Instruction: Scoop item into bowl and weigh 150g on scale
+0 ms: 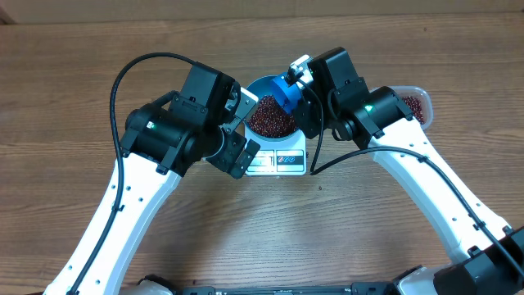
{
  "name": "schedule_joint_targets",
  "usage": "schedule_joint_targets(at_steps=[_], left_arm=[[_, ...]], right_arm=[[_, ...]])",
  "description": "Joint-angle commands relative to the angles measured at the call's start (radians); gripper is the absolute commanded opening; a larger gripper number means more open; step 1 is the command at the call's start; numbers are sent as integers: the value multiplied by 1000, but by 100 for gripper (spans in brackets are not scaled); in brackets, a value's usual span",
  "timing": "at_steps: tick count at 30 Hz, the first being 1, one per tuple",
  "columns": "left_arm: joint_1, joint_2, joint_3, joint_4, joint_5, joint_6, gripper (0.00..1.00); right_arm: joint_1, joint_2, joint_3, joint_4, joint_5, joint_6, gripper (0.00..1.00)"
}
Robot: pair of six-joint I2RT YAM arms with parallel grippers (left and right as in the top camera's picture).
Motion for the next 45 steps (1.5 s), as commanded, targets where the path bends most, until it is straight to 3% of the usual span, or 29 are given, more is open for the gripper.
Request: schedule_joint_targets(at_steps=[1,20,26,32,45], left_arm=[[4,-3,-2,1,11,16,99],[4,-3,-2,1,11,16,100],[4,-3,-2,1,11,16,99],[4,-3,-2,1,11,16,100],[4,-3,-2,1,11,16,100]], right_arm=[[-2,-26,29,3,8,8,4],[-6,-26,29,-18,-72,110,4],[-78,-26,29,-21,-206,163,4],[-238,-26,29,-21,-487,162,4],[-262,-26,29,-20,-499,157,4]])
